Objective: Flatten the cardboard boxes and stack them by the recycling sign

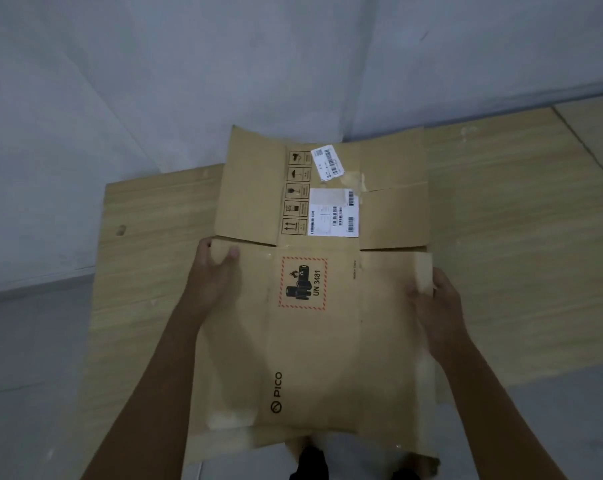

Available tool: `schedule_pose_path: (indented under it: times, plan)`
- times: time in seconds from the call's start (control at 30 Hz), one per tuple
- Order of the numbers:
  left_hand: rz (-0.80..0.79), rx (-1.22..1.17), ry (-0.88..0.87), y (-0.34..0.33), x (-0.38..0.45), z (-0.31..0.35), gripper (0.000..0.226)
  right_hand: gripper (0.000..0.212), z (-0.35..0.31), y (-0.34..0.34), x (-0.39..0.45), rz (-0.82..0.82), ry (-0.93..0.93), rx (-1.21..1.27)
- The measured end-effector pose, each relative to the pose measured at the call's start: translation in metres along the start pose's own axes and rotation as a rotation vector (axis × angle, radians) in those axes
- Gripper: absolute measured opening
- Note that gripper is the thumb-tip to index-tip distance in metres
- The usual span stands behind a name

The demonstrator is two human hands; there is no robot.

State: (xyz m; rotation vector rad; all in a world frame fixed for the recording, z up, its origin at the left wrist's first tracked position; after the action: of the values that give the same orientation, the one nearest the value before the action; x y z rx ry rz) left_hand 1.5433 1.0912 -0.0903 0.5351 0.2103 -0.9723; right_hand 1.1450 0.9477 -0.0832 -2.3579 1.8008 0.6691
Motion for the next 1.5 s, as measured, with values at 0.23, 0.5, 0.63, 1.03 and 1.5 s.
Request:
schedule_pose_path:
  times: [0.23, 0.5, 0.63, 1.03, 1.5]
  plan:
    - [-0.045, -0.135, -0.203, -0.130, -0.096, 0.112, 0.030, 0.021, -0.031, 0.168, -0.045, 0.154, 0.147, -0.011]
    - [-0.130, -0.231, -0.335, -0.313, -0.174, 0.225, 0.034, 0.022, -0.089, 0.386, -0.081, 0.306, 0.354, 0.018]
    - [-0.123, -0.269, -0.405, -0.406, -0.190, 0.280, 0.029, 0.016, -0.095, 0.484, -0.081, 0.420, 0.376, 0.025]
    - [-0.316, -0.265, -0.422, -0.733, -0.116, 0.441, 0.031, 0.026, -0.090, 0.778, 0.044, 0.584, 0.317, 0.110]
    - [-0.548, -0.246, -0.363, -1.122, -0.052, 0.592, 0.034, 0.027, -0.045, 1.116, 0.206, 0.711, 0.147, 0.140]
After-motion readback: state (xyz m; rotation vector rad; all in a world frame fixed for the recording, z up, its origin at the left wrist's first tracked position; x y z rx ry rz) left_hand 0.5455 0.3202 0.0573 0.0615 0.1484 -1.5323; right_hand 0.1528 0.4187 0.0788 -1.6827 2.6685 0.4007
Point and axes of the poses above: each hand's wrist, its own x-axis towards the middle knuckle, its own y-axis out of the back of the hand, z = x × y, the point moved 9 cm from there along x, towards the middle knuckle, and after that the axes turned 11 degrees about -z, right-handed, at the moved point
